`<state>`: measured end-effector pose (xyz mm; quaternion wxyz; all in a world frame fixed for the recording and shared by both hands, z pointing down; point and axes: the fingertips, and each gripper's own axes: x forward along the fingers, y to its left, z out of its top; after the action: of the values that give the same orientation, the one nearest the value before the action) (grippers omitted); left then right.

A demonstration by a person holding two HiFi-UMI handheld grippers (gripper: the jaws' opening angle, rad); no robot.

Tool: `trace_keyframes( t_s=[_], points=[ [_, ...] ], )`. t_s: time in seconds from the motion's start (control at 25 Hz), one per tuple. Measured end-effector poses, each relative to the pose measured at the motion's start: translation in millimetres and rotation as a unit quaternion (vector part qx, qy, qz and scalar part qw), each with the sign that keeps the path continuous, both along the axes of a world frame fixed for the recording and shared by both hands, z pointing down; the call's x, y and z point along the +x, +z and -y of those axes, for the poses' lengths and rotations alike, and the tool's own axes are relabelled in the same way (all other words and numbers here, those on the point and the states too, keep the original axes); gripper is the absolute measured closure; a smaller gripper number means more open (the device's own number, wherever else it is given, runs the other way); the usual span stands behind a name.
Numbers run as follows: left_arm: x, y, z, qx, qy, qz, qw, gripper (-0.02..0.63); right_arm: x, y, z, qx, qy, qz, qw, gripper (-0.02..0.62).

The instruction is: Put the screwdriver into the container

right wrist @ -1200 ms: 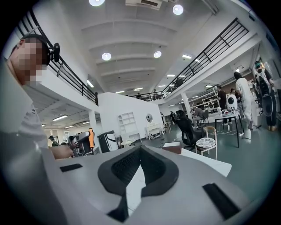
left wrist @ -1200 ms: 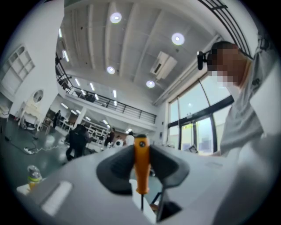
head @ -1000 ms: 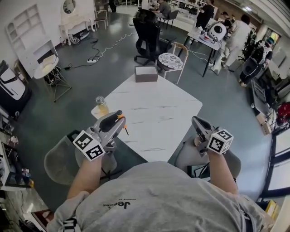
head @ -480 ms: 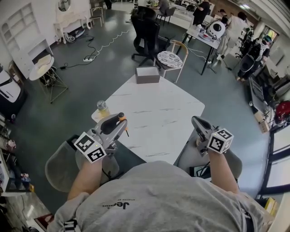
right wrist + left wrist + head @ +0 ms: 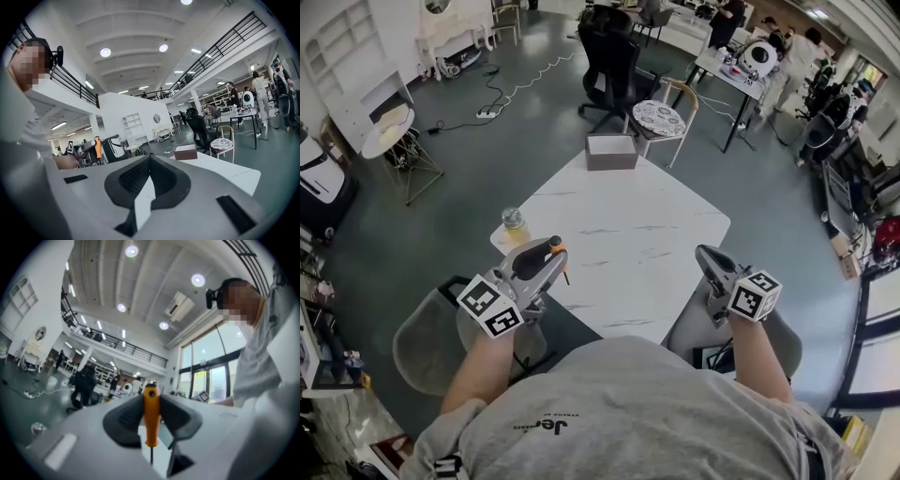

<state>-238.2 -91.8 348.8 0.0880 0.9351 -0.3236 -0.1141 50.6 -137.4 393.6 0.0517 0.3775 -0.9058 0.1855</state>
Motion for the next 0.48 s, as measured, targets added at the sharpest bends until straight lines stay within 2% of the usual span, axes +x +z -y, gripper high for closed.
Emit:
trace_keyframes(
  t_s=[0.24, 0.48],
  points=[
    [22, 5, 5, -0.004, -0.007, 0.012, 0.9999, 0.494, 3, 14, 22, -0.013, -0.031, 0.005, 0.999, 0.586],
    [53, 17, 25, -0.023, -0.051, 0.024, 0.9982, 0.494, 20, 30, 66, -0.025, -0.073, 0.028, 0.997, 0.586]
  ],
)
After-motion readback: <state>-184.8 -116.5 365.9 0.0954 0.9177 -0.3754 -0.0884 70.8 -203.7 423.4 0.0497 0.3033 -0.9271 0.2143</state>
